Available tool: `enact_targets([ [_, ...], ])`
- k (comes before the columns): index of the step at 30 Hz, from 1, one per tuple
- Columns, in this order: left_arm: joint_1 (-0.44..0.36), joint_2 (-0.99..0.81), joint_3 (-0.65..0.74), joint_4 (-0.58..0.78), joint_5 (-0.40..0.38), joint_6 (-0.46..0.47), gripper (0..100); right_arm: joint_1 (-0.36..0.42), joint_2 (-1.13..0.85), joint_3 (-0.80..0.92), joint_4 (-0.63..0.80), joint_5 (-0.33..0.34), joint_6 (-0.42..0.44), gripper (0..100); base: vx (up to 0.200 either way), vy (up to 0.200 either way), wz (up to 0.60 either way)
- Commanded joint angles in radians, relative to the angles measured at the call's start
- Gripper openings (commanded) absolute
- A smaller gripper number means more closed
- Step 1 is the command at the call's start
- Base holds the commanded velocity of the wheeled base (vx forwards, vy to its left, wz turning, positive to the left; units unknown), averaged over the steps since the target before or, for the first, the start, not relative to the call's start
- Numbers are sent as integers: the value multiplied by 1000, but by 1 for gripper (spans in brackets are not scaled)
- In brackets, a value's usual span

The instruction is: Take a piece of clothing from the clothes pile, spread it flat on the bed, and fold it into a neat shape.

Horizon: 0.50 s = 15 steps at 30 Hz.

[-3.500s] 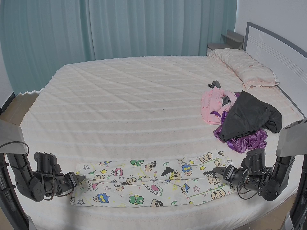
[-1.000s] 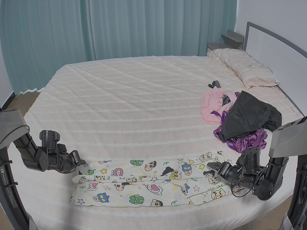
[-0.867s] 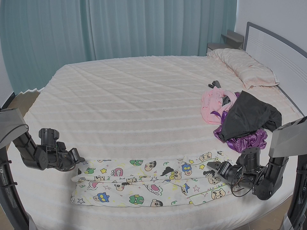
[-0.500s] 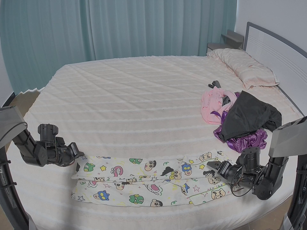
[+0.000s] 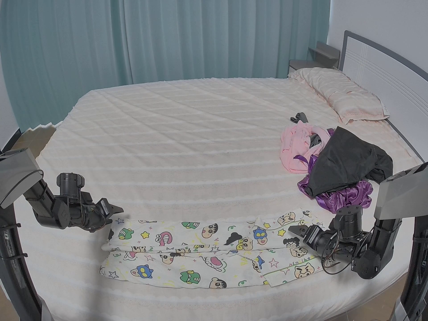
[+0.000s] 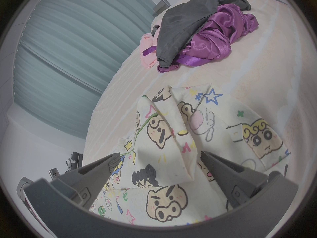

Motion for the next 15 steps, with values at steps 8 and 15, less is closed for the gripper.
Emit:
enact_targets([
  [8, 26, -48, -1, 13, -26, -45, 100, 1, 3, 1, 1, 0, 0, 100, 0, 0, 0],
  [15, 24, -79, 38, 41, -150, 55, 100, 1, 5, 4, 0, 0, 0, 100, 0, 0, 0],
])
